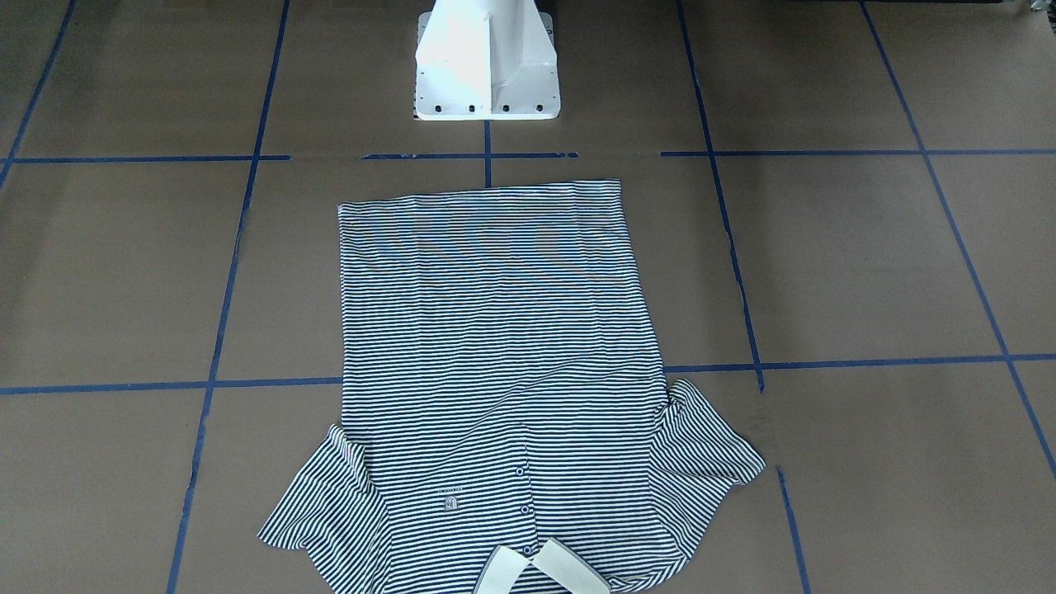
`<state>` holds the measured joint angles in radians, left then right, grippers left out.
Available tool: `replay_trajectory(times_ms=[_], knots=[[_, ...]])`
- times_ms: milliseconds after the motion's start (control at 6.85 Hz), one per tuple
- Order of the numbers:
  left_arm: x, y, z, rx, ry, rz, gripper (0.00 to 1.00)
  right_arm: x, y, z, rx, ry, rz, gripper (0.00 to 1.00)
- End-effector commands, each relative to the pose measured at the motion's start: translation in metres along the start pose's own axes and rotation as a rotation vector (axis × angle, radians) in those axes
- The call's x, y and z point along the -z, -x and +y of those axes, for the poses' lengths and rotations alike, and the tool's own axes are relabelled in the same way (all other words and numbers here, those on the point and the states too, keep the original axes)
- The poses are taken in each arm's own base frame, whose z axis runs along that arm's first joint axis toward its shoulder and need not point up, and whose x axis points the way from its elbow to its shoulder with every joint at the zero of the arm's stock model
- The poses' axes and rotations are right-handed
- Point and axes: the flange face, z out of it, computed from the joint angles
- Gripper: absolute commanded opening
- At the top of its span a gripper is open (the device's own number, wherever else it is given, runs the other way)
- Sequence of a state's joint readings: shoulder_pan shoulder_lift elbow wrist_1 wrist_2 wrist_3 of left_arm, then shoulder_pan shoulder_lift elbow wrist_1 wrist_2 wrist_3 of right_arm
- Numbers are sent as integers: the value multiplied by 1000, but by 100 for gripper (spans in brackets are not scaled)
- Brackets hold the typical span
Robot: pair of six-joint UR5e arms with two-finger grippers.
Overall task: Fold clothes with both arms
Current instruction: 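Move the right gripper toward the shirt's sleeve nearest it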
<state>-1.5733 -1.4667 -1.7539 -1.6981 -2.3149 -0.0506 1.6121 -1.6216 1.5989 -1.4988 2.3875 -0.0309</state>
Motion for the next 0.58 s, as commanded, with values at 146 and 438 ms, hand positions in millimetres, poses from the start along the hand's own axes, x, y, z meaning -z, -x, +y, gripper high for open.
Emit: replay_trajectory(times_ms=[146, 438], knots=[[14, -15, -6, -24, -28, -1, 100, 11, 16, -8, 34, -28, -8, 100], [42, -49, -39, -102, -99, 20, 100, 7, 54, -33, 192, -113, -21, 100]])
